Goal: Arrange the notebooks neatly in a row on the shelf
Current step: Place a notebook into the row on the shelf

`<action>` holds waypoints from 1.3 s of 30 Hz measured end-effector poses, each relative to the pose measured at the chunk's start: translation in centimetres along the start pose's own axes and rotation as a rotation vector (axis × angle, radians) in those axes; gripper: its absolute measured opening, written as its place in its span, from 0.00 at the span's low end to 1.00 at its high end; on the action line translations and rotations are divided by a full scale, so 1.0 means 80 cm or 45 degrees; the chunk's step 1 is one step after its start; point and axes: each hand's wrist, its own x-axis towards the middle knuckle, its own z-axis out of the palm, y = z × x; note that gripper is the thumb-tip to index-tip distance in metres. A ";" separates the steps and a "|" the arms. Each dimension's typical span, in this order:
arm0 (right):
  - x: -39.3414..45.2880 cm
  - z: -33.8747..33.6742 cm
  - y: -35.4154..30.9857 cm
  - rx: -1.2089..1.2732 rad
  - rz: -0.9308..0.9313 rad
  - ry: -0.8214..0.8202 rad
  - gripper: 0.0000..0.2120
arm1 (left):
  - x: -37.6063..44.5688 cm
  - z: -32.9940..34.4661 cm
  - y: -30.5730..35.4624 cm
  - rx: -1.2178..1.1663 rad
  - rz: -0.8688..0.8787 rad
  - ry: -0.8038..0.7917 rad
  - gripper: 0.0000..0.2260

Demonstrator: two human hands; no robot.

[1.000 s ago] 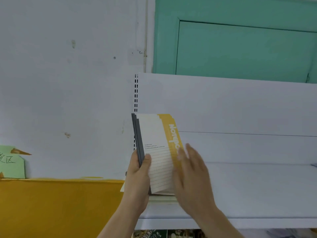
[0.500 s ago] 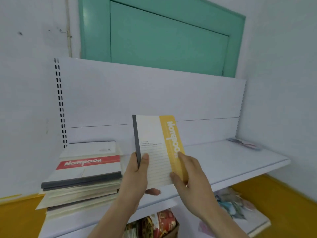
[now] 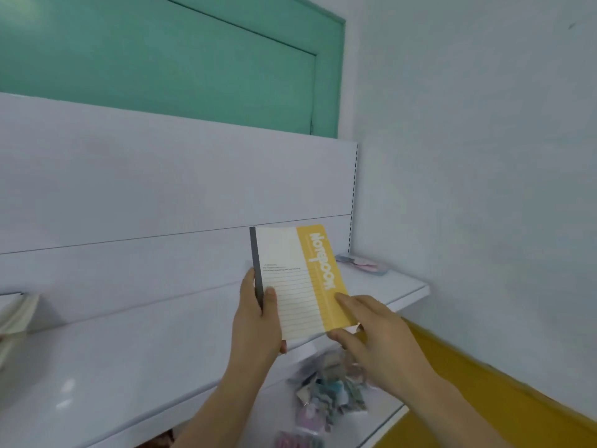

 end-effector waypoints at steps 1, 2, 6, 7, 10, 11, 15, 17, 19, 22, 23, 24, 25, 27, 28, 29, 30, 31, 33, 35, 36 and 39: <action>0.004 -0.006 0.023 -0.024 -0.003 -0.003 0.28 | 0.008 0.022 -0.003 0.021 0.007 -0.018 0.16; 0.010 -0.009 0.044 -0.052 -0.010 -0.009 0.28 | 0.017 0.041 -0.008 0.053 0.026 -0.030 0.15; 0.039 -0.010 0.120 -0.106 -0.017 -0.056 0.28 | 0.059 0.100 -0.034 0.346 0.107 -0.065 0.12; 0.048 -0.007 0.138 -0.112 -0.019 -0.057 0.28 | 0.070 0.112 -0.043 0.409 0.105 -0.097 0.13; 0.082 0.009 0.184 -0.118 -0.020 -0.079 0.27 | 0.107 0.140 -0.069 0.554 0.094 -0.232 0.15; 0.094 0.016 0.197 -0.119 -0.022 -0.097 0.27 | 0.122 0.149 -0.078 0.589 0.096 -0.268 0.17; 0.149 0.047 0.249 -0.113 -0.029 -0.151 0.26 | 0.186 0.181 -0.114 0.709 0.075 -0.532 0.36; 0.177 0.062 0.276 -0.110 -0.028 -0.184 0.25 | 0.215 0.194 -0.125 0.911 0.026 -0.720 0.47; 0.206 0.078 0.304 -0.126 -0.041 -0.235 0.25 | 0.240 0.208 -0.138 1.103 0.028 -0.788 0.49; 0.242 0.103 0.345 -0.122 -0.022 -0.270 0.26 | 0.271 0.230 -0.160 1.173 0.018 -0.782 0.48; 0.252 0.113 0.359 -0.099 -0.017 -0.285 0.25 | 0.279 0.237 -0.168 1.159 -0.026 -0.800 0.49; 0.260 0.122 0.371 -0.075 -0.016 -0.320 0.25 | 0.285 0.244 -0.176 1.154 -0.073 -0.831 0.50; 0.267 0.131 0.382 -0.055 -0.021 -0.365 0.25 | 0.290 0.250 -0.184 1.164 -0.097 -0.854 0.49; 0.282 0.147 0.404 -0.024 -0.037 -0.424 0.25 | 0.300 0.264 -0.194 1.204 -0.124 -0.859 0.48; 0.290 0.153 0.414 -0.009 -0.044 -0.434 0.25 | 0.306 0.271 -0.199 1.227 -0.128 -0.842 0.47; 0.298 0.160 0.425 0.006 -0.052 -0.439 0.25 | 0.312 0.278 -0.203 1.260 -0.128 -0.817 0.46; 0.307 0.166 0.436 0.012 -0.066 -0.456 0.25 | 0.317 0.285 -0.207 1.310 -0.134 -0.795 0.45; 0.314 0.171 0.447 0.008 -0.085 -0.484 0.24 | 0.319 0.292 -0.210 1.369 -0.133 -0.780 0.44; 0.328 0.178 0.466 -0.024 -0.134 -0.554 0.25 | 0.323 0.302 -0.214 1.509 -0.125 -0.777 0.38; 0.340 0.183 0.479 -0.090 -0.198 -0.637 0.28 | 0.325 0.311 -0.217 1.637 -0.117 -0.792 0.33; 0.345 0.184 0.483 -0.146 -0.244 -0.666 0.29 | 0.326 0.314 -0.218 1.681 -0.116 -0.789 0.31; 0.361 0.187 0.487 -0.299 -0.348 -0.696 0.23 | 0.328 0.322 -0.223 1.719 -0.153 -0.772 0.29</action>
